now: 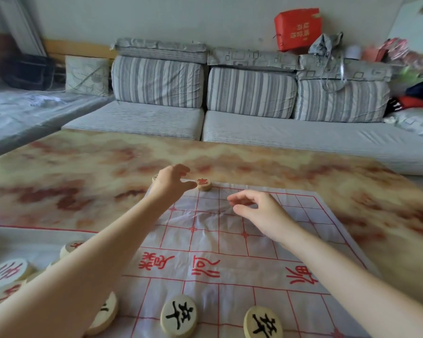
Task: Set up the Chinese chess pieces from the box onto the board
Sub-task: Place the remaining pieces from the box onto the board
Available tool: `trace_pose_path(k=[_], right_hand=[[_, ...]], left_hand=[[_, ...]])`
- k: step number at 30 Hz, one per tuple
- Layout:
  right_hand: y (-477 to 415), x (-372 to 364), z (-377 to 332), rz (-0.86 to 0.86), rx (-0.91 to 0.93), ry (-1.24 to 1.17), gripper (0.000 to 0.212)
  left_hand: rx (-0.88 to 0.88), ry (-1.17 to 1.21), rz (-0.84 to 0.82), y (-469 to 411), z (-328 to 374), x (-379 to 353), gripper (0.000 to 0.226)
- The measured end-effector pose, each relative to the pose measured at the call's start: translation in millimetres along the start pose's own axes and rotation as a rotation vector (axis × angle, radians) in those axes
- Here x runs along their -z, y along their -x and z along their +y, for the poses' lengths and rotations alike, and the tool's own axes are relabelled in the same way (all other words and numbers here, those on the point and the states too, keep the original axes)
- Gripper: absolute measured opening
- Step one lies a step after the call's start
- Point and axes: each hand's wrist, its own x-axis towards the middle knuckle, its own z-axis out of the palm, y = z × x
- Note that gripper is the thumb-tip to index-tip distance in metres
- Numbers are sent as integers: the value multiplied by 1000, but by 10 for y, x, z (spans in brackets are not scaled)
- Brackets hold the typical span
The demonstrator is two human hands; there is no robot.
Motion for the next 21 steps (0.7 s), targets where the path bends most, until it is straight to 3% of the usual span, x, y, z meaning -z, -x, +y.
trace_pose_path(k=[6, 13, 21], right_hand=[[210, -253, -425, -103, 45, 17, 23], [638, -906, -1045, -324, 176, 118, 33], [1078, -1660, -1627, -495, 173, 321, 51]], left_hand=[[-23, 1, 13, 492, -197, 742, 24], [18, -73, -69, 1319, -584, 1552, 23], [103, -175, -114, 2086, -1047, 2061, 27]])
